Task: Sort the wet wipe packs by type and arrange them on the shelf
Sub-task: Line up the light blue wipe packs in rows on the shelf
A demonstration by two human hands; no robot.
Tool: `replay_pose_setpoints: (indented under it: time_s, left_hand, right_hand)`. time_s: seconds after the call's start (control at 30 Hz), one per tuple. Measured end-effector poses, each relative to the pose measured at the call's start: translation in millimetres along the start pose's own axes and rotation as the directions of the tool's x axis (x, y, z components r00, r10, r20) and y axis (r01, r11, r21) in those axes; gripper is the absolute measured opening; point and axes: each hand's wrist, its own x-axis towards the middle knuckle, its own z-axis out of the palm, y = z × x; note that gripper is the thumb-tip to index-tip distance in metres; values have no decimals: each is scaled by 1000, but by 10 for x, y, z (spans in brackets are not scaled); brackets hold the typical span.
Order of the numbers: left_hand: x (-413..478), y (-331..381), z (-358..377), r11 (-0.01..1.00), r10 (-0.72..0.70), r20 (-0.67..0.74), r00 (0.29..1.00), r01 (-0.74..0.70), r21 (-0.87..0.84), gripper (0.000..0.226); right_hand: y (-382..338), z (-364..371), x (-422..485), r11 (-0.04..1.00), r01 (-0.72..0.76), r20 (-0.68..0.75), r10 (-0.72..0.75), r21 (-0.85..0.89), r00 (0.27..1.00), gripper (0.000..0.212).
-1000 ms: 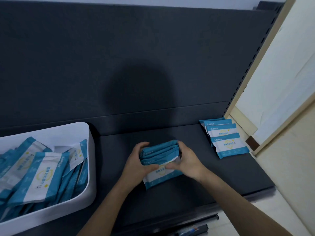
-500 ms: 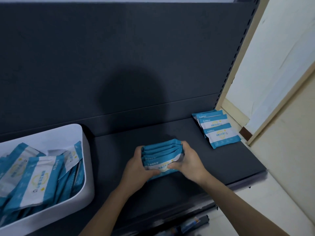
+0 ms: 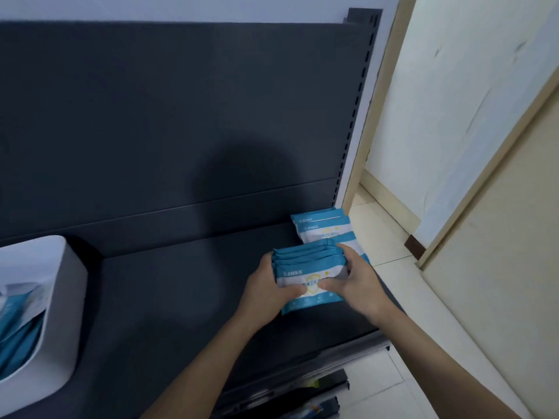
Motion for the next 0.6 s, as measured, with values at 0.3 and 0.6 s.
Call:
replay_pose_setpoints:
  time_s: [0.3, 0.6]
  left_hand:
    - [287, 173, 816, 996, -49, -51, 998, 52, 69, 45]
    - [288, 96, 1049, 992, -4, -188, 982, 29, 127, 52]
  right_hand:
    - [430, -801, 286, 996, -31, 95, 39, -80, 995, 69]
    - [614, -904, 414, 989, -6, 213, 37, -145, 976, 70]
